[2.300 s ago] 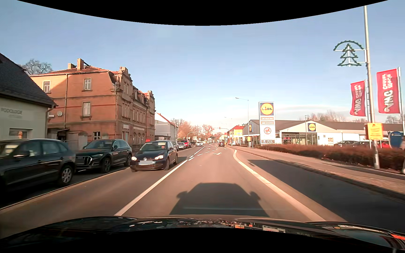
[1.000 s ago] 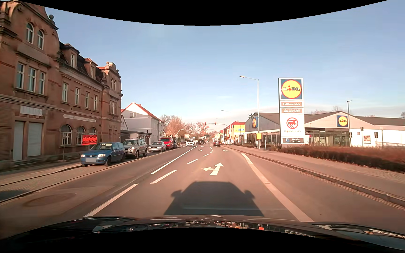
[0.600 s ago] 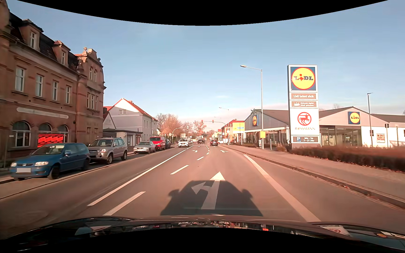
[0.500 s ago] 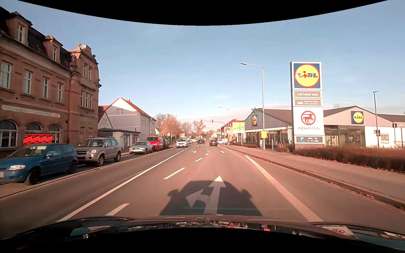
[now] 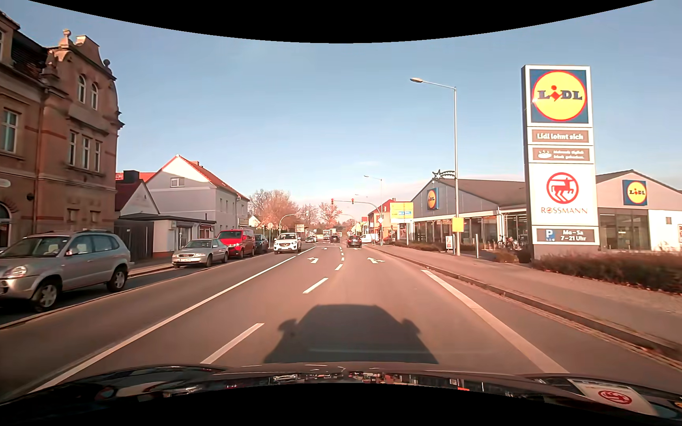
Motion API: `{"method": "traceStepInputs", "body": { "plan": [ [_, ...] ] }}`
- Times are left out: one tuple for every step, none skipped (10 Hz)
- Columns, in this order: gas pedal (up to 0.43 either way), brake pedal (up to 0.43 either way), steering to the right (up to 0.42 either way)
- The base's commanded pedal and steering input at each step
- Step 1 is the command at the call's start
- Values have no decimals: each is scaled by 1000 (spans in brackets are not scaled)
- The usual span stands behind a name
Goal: Follow the waypoints while adhering to traffic rules and regulations
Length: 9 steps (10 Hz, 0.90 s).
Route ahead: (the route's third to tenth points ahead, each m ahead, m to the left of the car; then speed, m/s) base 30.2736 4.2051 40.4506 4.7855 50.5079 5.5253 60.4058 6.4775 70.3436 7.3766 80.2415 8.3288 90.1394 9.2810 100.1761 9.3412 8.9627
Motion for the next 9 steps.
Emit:
{"method": "traceStepInputs", "body": {
  "plan": [
    [0,213,7],
    [0,207,8],
    [0,207,9],
    [0,207,13],
    [0,201,15],
    [0,195,15],
    [0,189,15],
    [0,183,15],
    [0,177,15]
  ]
}}
